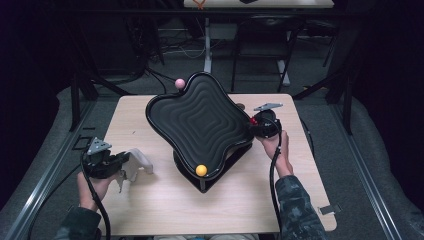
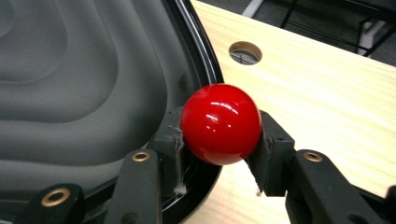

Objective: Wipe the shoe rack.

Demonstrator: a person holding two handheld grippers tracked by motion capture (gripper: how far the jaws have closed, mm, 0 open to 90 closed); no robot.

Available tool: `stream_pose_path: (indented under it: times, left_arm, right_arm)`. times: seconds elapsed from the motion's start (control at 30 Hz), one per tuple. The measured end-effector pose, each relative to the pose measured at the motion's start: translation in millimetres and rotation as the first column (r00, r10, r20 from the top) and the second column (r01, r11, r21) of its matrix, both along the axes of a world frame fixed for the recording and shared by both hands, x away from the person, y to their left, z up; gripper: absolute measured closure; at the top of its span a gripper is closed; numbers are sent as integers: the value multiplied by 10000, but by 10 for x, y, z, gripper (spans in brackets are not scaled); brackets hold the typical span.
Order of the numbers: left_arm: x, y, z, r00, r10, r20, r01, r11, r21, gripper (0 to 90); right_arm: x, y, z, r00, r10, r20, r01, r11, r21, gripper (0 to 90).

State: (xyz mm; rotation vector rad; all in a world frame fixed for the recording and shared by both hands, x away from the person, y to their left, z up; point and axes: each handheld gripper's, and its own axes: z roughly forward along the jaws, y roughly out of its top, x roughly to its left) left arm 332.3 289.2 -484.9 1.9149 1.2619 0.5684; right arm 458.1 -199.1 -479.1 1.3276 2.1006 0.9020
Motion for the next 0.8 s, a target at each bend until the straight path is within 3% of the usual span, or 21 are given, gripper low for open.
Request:
stream_pose_path:
  times: [0.07,0.17,0.37,0.4,0.53,0.7,0.8]
  left_arm:
    - [-3,5,1,10000,13,-4,-13,10000,10,829]
    - [-9,14,3,10000,54,4,-54,10000,-5,828]
    - [-2,16,3,10000,58,-34,-58,10000,-27,830]
    - [-3,14,5,10000,45,-28,-45,10000,-31,830]
    - [-2,14,11,10000,-13,3,13,10000,5,829]
    - [18,16,-4,10000,36,-65,-37,10000,-49,829]
    - [21,1,-13,9999,-47,-90,47,10000,11,829]
  right_arm:
    - [16,-8,3,9999,-121,-56,121,9999,-5,585]
    - [1,-7,6,9983,-546,-219,538,9980,-345,467]
    - [-292,-37,50,9982,-501,-332,509,9984,232,232]
    - [-340,-26,56,9980,-607,-177,612,9977,284,214]
    - [-548,41,106,9996,-101,-272,113,9990,442,117]
    - [-756,81,156,9985,427,-352,-386,9931,1103,0]
    - [-864,180,142,9923,1028,-685,-953,9898,1059,0]
